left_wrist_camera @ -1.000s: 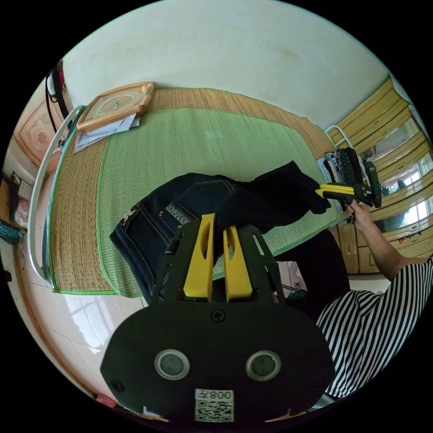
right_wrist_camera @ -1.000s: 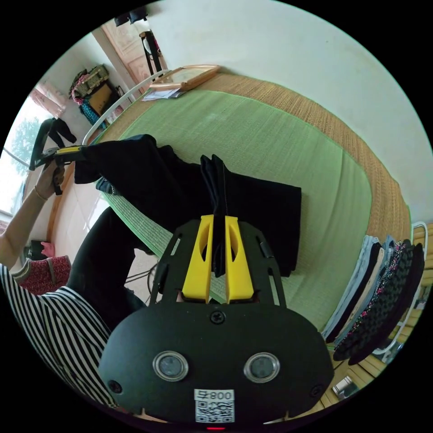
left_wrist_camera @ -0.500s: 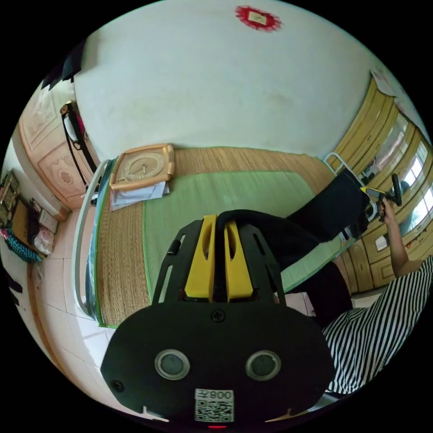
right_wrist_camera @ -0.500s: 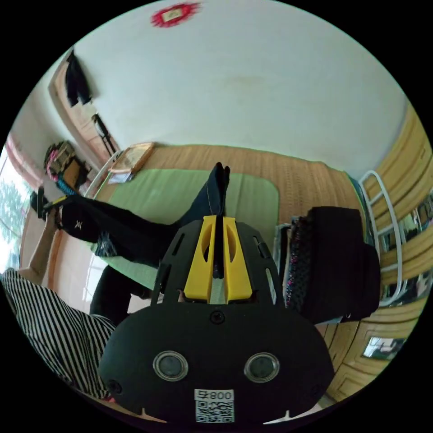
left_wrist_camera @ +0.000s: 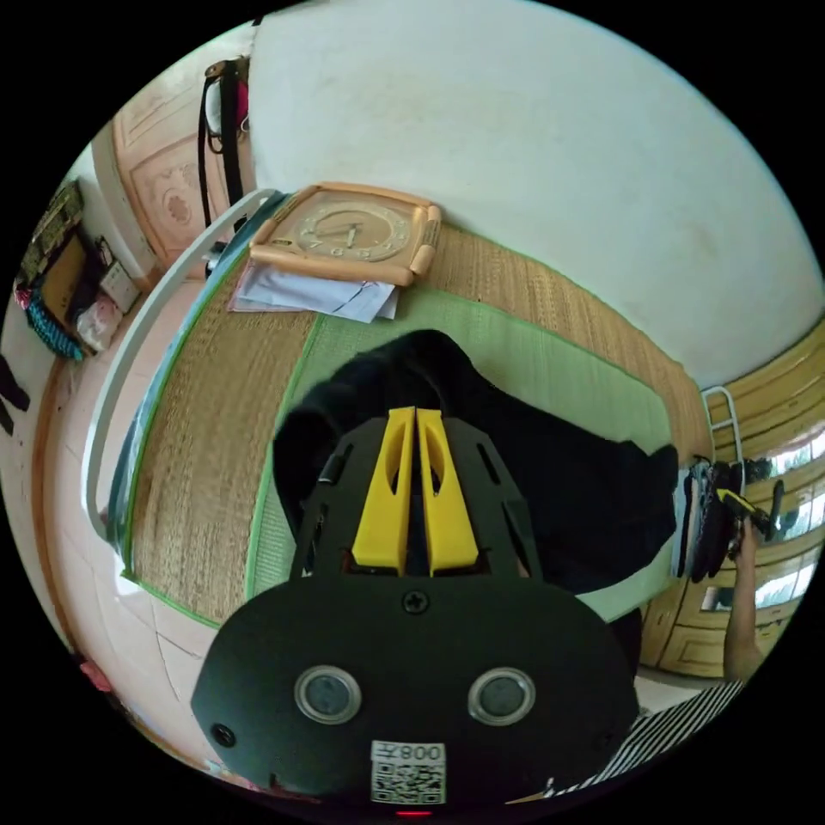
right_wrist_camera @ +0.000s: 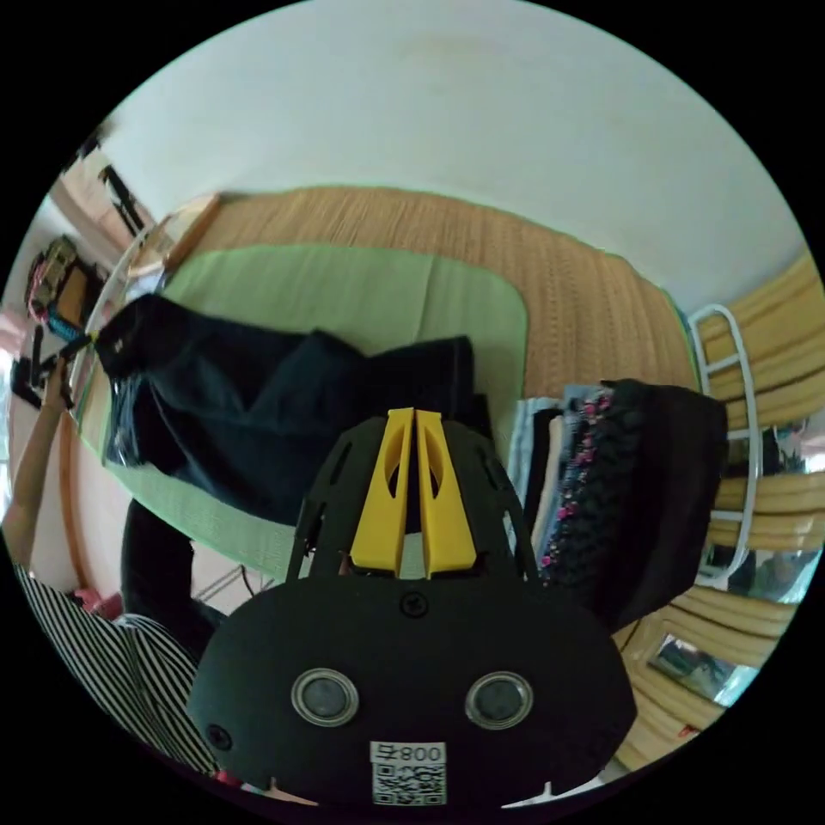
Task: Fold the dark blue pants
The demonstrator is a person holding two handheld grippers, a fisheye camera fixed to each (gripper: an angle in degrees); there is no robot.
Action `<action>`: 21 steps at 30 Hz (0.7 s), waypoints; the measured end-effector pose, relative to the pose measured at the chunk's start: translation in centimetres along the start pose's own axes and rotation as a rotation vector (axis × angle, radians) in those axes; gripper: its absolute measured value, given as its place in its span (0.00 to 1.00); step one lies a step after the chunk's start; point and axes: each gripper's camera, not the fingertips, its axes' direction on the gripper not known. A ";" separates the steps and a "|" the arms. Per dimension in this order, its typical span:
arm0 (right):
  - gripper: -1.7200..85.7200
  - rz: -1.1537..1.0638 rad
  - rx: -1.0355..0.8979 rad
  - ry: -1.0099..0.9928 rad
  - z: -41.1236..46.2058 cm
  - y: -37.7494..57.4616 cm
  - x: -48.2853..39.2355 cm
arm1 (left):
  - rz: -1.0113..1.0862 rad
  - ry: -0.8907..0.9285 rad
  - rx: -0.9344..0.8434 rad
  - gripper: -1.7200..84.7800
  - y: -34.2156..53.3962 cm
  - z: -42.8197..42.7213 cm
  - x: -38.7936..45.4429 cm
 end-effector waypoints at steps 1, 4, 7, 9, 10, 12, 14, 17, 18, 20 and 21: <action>0.05 -0.006 -0.020 -0.008 1.0 0.2 -0.4 | 0.008 0.041 -0.012 0.03 2.1 0.8 -0.9; 0.07 -0.013 -0.146 -0.166 5.5 0.5 -1.2 | 0.027 0.131 -0.190 0.03 7.0 4.8 -3.3; 0.05 -0.018 -0.242 -0.199 8.7 1.6 -2.0 | 0.051 -0.024 -0.376 0.02 10.8 9.3 -5.7; 0.03 -0.016 -0.241 -0.157 9.2 3.2 -2.7 | 0.030 -0.062 -0.400 0.02 12.1 10.7 -7.6; 0.03 -0.012 -0.227 -0.149 9.0 3.6 -2.9 | 0.011 -0.050 -0.410 0.02 12.4 10.9 -9.0; 0.03 -0.004 -0.200 -0.112 8.0 5.0 -3.4 | 0.075 -0.120 -0.477 0.02 12.5 11.6 -10.4; 0.02 -0.024 -0.196 -0.074 7.3 6.0 -4.1 | 0.159 -0.232 -0.532 0.02 13.1 12.0 -11.7; 0.02 -0.043 -0.202 -0.009 6.2 8.1 -5.4 | 0.199 -0.304 -0.581 0.02 14.3 12.4 -15.4; 0.02 -0.042 -0.198 0.004 5.7 9.3 -5.9 | 0.194 -0.290 -0.594 0.02 14.6 12.7 -17.0; 0.02 -0.037 -0.187 0.017 4.9 11.7 -6.8 | 0.219 -0.334 -0.618 0.02 15.0 13.4 -18.9; 0.02 -0.023 -0.185 0.014 4.2 13.3 -7.4 | 0.245 -0.360 -0.622 0.02 15.2 14.0 -19.8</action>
